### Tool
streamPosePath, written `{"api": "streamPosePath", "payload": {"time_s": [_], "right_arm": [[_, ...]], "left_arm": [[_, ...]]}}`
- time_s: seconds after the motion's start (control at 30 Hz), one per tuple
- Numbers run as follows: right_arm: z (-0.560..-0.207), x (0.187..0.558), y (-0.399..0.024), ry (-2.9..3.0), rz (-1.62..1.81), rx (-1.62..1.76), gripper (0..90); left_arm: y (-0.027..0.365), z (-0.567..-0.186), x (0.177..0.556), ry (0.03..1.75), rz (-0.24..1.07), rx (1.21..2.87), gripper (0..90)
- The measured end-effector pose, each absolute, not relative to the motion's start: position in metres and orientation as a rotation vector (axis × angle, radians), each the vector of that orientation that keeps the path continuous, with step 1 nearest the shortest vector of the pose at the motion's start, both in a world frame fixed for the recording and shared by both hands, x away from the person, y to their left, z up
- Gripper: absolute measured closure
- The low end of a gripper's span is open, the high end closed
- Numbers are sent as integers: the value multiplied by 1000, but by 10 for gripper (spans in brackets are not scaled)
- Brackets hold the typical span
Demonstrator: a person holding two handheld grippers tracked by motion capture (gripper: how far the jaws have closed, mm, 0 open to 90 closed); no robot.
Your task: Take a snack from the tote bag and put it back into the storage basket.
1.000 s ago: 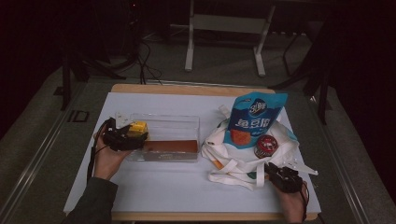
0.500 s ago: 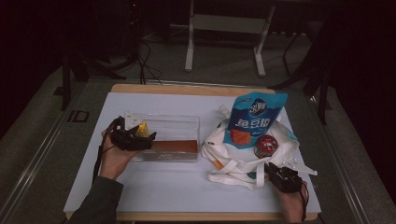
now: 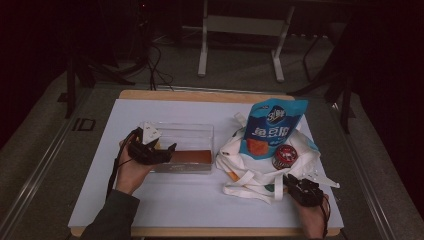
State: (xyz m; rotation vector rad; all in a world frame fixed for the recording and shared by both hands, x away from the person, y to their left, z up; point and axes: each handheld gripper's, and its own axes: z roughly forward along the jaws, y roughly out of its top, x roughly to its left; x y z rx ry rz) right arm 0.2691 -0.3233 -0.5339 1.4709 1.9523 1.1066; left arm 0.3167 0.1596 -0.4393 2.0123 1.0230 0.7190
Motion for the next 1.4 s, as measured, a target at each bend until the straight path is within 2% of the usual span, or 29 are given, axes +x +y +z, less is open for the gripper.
{"api": "streamPosePath", "payload": {"time_s": [0.13, 0.2, 0.87, 1.4], "right_arm": [[-534, 269, -323, 1949, 1103, 1473, 727], [-533, 268, -321, 1946, 1088, 1467, 727], [-531, 268, -321, 1939, 1086, 1489, 726], [-522, 267, -319, 1943, 1079, 1479, 689]], "left_arm": [[156, -442, 316, 1008, 682, 2003, 251], [155, -443, 316, 994, 674, 1982, 303], [135, -454, 312, 927, 576, 1970, 392], [125, -462, 305, 856, 519, 1960, 468]]}}
